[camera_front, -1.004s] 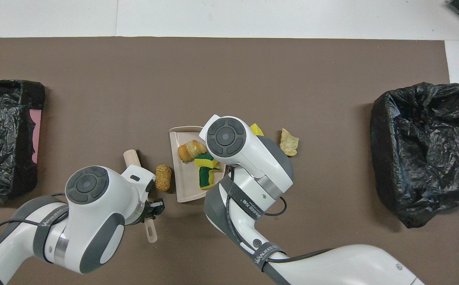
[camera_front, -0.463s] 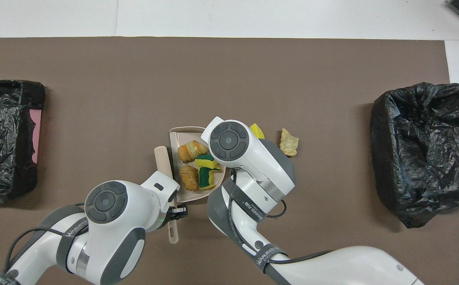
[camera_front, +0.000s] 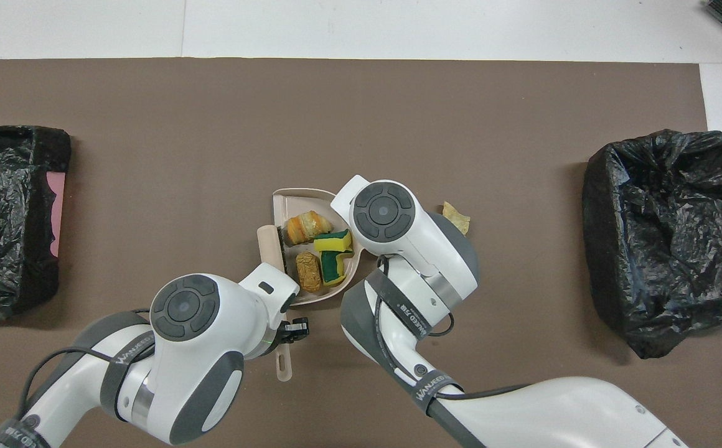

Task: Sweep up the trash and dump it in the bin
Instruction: 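Carry the loaded dustpan toward the nearby bin with the right gripper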

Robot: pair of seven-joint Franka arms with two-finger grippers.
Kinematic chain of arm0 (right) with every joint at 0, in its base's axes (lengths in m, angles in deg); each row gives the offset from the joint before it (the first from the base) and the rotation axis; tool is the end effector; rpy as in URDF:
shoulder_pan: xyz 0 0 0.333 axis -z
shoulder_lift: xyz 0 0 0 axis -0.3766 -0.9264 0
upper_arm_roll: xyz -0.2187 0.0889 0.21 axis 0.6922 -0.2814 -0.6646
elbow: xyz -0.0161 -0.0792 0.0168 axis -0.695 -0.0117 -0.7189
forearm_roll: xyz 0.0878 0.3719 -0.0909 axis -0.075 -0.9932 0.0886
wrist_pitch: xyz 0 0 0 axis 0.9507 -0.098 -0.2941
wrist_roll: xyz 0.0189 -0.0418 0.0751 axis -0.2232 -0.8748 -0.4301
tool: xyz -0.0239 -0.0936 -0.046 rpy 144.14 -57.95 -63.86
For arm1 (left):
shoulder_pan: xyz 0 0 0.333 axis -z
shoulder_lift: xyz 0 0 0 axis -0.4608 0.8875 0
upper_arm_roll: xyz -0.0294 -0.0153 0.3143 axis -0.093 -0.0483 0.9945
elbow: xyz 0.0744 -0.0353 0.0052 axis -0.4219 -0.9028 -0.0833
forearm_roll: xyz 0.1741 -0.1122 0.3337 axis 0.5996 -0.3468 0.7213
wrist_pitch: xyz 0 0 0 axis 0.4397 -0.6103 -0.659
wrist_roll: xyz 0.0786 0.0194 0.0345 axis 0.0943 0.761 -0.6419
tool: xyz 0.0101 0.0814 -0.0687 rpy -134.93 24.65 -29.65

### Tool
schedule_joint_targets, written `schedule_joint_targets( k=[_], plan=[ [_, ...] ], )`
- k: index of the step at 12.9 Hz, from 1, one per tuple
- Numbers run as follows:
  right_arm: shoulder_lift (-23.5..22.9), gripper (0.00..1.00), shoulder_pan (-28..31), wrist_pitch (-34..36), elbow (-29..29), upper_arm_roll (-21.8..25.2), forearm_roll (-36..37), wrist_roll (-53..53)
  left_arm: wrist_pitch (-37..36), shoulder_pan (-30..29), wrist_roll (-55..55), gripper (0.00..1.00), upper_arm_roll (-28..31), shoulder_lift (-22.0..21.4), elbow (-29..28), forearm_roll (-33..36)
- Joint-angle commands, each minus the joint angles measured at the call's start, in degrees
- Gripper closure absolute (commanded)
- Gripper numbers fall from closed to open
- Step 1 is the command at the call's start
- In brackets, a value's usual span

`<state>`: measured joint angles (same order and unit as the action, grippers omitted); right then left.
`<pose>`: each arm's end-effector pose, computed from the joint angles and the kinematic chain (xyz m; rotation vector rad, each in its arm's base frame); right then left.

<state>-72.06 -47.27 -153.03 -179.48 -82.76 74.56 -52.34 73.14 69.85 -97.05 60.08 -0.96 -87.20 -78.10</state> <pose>0.5543 0.3486 0.3427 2.1045 2.1956 -0.0681 0.3829 -0.2804 0.3727 3.0183 0.1478 -0.3163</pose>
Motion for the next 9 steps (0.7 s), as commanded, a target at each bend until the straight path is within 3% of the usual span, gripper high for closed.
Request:
schedule_joint_targets(
  k=[1, 4, 7, 9],
  plan=[
    [2.79, 1.00, 2.72, -0.41, -1.36, -0.82, -1.77, -3.74, -6.25, -1.10, -1.80, 1.00, 0.47, -1.29, 2.39, 1.78],
    [5.42, 1.00, 6.58, 3.62, -1.18, -0.82, -1.86, -6.72, -5.65, -0.14, -5.33, 1.00, 0.04, -2.34, 1.25, 2.76],
    [6.49, 1.00, 11.24, 5.91, 1.09, -0.82, -5.73, -11.81, -5.39, 3.46, -7.18, 1.00, -1.02, -6.90, -4.01, 3.11],
    [7.01, 1.00, 15.45, 6.44, 1.98, -0.82, -5.73, -15.68, -5.21, 4.26, -10.14, 1.00, -4.87, -9.36, -6.74, 3.20]
  ],
)
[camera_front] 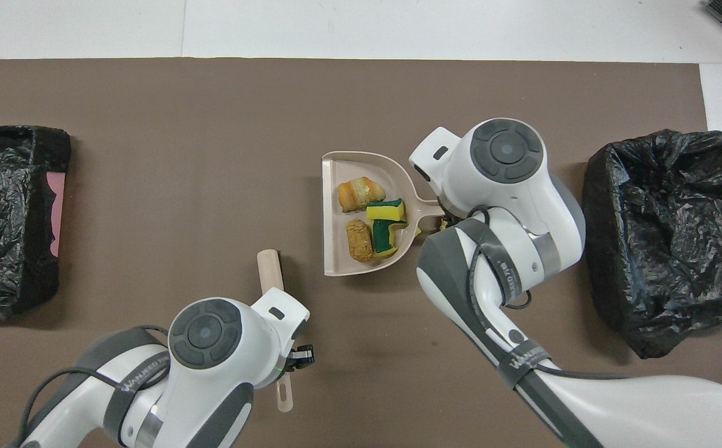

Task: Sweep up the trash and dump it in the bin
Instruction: 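Carry the loaded dustpan toward the nearby bin with the right gripper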

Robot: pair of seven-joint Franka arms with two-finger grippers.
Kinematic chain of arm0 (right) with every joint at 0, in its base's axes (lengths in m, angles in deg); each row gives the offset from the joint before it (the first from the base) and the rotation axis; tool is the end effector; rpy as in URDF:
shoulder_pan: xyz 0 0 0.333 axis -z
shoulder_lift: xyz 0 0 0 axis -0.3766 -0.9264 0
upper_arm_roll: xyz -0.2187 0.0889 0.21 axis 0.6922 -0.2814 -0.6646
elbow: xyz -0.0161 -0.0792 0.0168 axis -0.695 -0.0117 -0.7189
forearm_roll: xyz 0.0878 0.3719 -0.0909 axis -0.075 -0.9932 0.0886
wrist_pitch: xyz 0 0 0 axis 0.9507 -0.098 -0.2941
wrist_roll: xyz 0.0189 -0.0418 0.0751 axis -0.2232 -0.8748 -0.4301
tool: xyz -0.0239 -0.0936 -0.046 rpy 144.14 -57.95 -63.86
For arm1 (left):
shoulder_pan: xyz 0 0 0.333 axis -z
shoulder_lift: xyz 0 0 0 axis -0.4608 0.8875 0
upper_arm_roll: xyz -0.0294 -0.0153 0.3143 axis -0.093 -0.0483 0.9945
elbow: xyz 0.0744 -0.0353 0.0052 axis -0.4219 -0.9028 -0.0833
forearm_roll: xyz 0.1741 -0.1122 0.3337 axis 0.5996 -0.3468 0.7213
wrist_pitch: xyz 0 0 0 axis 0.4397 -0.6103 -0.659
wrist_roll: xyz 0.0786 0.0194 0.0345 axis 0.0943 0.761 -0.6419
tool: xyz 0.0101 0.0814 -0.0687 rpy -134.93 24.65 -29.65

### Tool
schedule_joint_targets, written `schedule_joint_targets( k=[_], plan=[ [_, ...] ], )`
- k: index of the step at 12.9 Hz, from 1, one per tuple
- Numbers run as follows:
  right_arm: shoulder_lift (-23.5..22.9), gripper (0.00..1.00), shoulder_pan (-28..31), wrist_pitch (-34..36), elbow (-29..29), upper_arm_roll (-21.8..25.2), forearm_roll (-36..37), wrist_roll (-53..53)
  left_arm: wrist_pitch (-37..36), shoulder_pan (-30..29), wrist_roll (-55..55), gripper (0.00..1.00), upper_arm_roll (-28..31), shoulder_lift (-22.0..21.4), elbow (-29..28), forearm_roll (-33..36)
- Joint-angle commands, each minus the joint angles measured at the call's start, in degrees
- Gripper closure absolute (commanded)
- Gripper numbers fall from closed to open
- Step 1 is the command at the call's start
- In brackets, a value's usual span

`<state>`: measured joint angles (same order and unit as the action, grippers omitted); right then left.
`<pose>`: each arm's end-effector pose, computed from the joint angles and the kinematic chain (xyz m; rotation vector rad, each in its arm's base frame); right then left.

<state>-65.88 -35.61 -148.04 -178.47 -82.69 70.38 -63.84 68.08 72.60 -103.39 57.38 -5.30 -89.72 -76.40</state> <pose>0.6028 0.2273 0.4126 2.1833 2.1685 -0.0244 0.3340 -0.2992 0.3825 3.0828 0.1320 -0.3870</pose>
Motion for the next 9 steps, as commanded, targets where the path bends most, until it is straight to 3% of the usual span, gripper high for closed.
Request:
schedule_joint_targets(
  k=[1, 4, 9],
  plan=[
    [1.10, 1.00, 5.73, 1.55, 1.06, -0.90, -1.55, -6.64, 0.11, 1.50, -5.83, 1.00, -5.16, -6.07, -5.97, 1.50],
    [1.10, 1.00, 12.15, 2.34, 1.59, -0.90, -1.64, -12.89, 5.11, 1.76, -11.28, 1.00, -10.71, -7.58, -11.51, 1.50],
    [0.22, 1.00, 20.33, 4.35, 5.45, -0.90, -1.55, -20.10, 10.05, 3.53, -12.53, 1.00, -11.25, -7.23, -14.51, 1.50]
  ],
)
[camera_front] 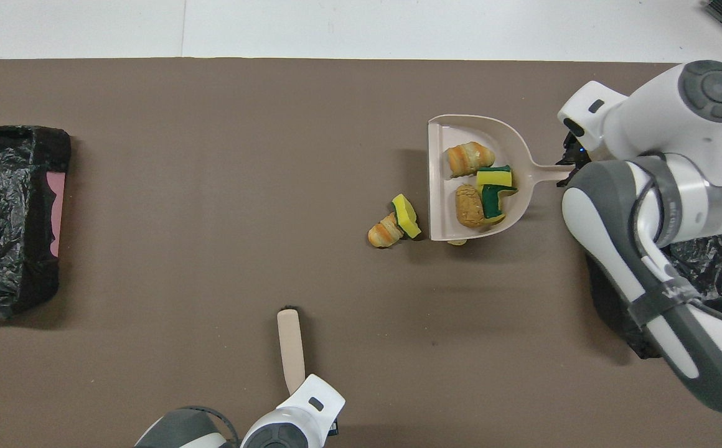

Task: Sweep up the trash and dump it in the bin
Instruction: 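Carry the loaded dustpan toward the nearby bin with the right gripper, then tip the dustpan over the bin while the left gripper sets down the brush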

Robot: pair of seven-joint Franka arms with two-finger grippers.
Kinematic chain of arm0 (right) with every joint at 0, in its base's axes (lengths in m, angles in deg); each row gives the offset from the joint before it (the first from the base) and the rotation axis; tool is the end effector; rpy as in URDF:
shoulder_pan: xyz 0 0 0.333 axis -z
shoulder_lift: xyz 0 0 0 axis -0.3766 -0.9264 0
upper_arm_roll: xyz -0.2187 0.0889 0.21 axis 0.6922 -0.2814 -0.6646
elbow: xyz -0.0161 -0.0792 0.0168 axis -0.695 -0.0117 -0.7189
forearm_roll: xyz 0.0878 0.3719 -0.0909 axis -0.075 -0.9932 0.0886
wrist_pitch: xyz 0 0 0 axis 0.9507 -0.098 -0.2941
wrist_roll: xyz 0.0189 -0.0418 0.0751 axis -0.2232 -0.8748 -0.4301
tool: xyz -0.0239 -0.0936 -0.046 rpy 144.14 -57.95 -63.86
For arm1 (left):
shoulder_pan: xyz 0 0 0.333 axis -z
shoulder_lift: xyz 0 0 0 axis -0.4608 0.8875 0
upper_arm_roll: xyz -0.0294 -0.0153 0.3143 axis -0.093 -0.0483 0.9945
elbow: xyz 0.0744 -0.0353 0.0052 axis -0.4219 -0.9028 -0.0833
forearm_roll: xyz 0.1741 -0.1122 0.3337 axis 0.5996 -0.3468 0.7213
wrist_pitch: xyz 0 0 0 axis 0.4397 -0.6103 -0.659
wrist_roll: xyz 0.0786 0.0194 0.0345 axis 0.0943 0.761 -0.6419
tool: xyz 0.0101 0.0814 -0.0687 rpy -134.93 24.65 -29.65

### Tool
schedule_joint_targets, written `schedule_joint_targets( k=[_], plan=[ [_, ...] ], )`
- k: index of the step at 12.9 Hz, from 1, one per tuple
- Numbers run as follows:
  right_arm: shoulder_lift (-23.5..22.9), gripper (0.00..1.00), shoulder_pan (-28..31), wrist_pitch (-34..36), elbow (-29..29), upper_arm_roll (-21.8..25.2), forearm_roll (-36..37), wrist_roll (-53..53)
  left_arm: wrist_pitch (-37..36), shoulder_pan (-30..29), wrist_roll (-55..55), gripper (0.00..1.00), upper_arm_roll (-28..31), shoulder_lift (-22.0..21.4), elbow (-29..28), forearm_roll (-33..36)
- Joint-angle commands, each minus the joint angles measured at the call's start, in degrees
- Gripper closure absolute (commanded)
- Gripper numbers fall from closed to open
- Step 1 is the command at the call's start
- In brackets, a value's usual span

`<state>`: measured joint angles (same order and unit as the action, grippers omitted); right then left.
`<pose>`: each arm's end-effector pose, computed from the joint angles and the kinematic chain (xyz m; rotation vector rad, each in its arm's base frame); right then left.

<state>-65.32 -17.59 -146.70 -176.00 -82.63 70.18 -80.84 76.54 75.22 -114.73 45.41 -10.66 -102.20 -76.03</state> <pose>0.6483 0.0285 0.4371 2.2020 2.1338 -0.0186 0.2238 -0.3294 0.3396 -3.0801 -0.0886 0.2742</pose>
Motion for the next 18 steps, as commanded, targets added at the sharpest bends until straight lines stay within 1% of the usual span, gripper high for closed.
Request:
schedule_joint_targets(
  k=[1, 2, 3, 5, 6, 7, 8, 9, 10, 13, 14, 17, 18],
  plan=[
    [-0.51, 1.00, 3.63, 3.45, 3.33, -0.96, -1.35, -3.81, 1.67, 0.56, -0.84, 1.00, 0.72, -1.69, -2.03, 1.05],
    [-0.26, 1.00, 4.69, 3.63, 3.42, -0.87, -1.26, -4.34, 1.67, 0.29, -0.40, 0.76, 0.72, -1.51, -1.86, 1.04],
    [0.10, 1.00, 5.39, 4.85, 4.03, -0.78, -0.65, -4.87, 1.41, -0.06, -0.05, 0.55, 0.81, -1.25, -1.59, 1.04],
    [0.45, 1.00, 7.93, 8.19, 5.88, -0.70, -0.12, -6.10, 0.62, -1.81, 3.71, 0.54, 0.81, -0.46, -1.15, 0.96],
    [0.62, 1.00, 9.51, 9.60, 7.10, -0.61, -0.12, -8.02, 0.18, -2.60, 5.73, 0.37, 0.81, -0.28, -0.89, 0.96],
    [0.97, 1.00, 11.18, 10.66, 8.07, -0.61, -0.12, -9.95, -0.26, -3.22, 8.19, 0.10, 0.89, 0.94, 0.68, 0.96],
    [1.50, 1.00, 12.51, 12.15, 8.95, -0.43, -0.12, -11.36, -1.22, -4.53, 10.04, 0.00, 1.07, 3.04, 3.39, 0.96],
    [2.37, 1.00, 13.91, 13.47, 9.31, -0.43, 0.14, -12.51, -2.36, -7.33, 11.80, 0.00, 1.07, 4.45, 6.64, 1.04],
    [3.25, 1.00, 14.97, 14.35, 9.31, -0.35, 1.45, -14.00, -3.68, -9.71, 13.65, 0.00, 1.07, 4.99, 9.54, 1.04],
    [5.19, 1.00, 20.59, 14.62, 8.70, -0.43, 5.93, -21.20, -8.51, -18.23, 23.65, 0.00, 1.07, 5.17, 18.24, 1.57],
    [5.28, 1.00, 21.74, 14.53, 8.61, -0.43, 8.03, -22.61, -10.78, -20.95, 27.16, 0.00, 1.07, 5.26, 21.84, 2.79],
    [5.90, 1.00, 22.10, 14.10, 7.91, -0.52, 19.62, -22.98, -18.60, -28.17, 35.44, 0.00, 1.07, 8.23, 33.79, 4.47],
    [5.99, 1.00, 22.19, 13.49, 7.38, -0.43, 21.83, -22.72, -21.59, -29.84, 37.29, 0.00, 1.07, 9.46, 37.66, 4.56]
  ],
)
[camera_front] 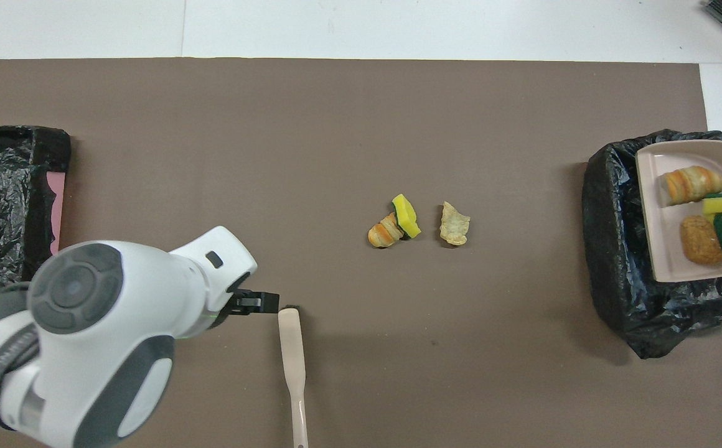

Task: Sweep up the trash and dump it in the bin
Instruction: 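Tip the dustpan over the bin while the left gripper sets down the brush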

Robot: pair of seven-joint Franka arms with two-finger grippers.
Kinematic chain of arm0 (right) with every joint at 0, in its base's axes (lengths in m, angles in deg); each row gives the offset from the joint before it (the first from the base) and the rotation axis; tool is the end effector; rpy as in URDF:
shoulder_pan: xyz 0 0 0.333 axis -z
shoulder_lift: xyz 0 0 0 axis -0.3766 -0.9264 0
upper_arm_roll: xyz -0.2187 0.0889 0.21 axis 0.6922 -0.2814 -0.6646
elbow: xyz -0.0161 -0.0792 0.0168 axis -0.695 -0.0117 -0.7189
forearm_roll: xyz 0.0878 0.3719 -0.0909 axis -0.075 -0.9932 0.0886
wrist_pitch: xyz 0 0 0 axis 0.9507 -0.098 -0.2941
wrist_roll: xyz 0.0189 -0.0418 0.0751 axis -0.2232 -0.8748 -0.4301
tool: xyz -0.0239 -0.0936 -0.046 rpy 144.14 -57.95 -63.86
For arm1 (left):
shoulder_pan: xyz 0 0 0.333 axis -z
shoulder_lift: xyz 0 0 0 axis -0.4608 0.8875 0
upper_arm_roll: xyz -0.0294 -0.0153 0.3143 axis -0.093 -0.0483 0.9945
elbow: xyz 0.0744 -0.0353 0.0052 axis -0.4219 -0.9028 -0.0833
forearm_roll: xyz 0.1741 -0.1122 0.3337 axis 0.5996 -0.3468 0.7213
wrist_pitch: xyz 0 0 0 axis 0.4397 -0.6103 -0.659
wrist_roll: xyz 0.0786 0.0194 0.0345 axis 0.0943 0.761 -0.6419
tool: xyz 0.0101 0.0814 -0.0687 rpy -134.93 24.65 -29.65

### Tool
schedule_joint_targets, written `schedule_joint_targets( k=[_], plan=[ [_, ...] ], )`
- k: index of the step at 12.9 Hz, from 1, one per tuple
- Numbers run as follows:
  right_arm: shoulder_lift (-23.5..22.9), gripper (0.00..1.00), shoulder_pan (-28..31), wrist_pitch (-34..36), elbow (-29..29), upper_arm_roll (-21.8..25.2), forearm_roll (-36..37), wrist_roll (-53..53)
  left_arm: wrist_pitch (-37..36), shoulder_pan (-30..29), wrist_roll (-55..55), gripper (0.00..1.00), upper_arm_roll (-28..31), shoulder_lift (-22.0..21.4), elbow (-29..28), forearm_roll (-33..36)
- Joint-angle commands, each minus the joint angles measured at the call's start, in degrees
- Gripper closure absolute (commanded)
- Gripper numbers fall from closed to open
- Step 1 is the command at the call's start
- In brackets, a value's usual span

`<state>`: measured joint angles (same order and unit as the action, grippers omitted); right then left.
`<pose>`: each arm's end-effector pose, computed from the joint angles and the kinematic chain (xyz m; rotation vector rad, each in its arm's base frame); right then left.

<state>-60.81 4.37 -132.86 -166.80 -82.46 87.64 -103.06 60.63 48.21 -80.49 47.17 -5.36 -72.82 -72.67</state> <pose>0.5871 -0.2409 0.5490 2.0435 2.0414 -0.4711 0.4402 -0.2305 0.5065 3.0384 -0.1842 -0.0645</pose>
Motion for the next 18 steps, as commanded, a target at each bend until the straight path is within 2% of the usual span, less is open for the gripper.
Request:
schedule_joint_targets(
  k=[1, 3, 5, 8, 11, 18],
  plan=[
    [1.65, 1.00, 0.66, -0.88, -2.08, -0.60, 7.09, -0.41, -8.32, -4.41, 5.69, 0.00, -0.60, 5.12, 12.06, 2.42],
    [3.31, 1.00, 0.84, -3.50, -5.05, -0.60, 13.59, 0.99, -13.59, -7.14, 11.66, 0.00, -0.51, 6.18, 17.96, 4.44],
    [5.86, 1.00, 0.84, -6.24, -9.71, -0.60, 18.69, 5.72, -15.46, -10.12, 16.85, 0.00, -0.42, 6.01, 21.74, 4.80],
    [10.43, 1.00, -0.03, -7.65, -17.36, -0.69, 27.57, 12.49, -17.65, -13.47, 18.54, 0.00, -0.33, 6.71, 27.72, 4.98],
    [13.07, 1.00, -1.71, -6.86, -19.40, -0.69, 33.82, 15.68, -22.91, -14.97, 18.98, 0.00, 0.02, 11.44, 34.57, 4.28],
    [19.40, 1.00, -2.94, -6.25, -19.48, -0.87, 36.72, 12.95, -22.67, -17.26, 22.68, 0.00, -0.16, 11.55, 35.56, 5.51]
  ],
)
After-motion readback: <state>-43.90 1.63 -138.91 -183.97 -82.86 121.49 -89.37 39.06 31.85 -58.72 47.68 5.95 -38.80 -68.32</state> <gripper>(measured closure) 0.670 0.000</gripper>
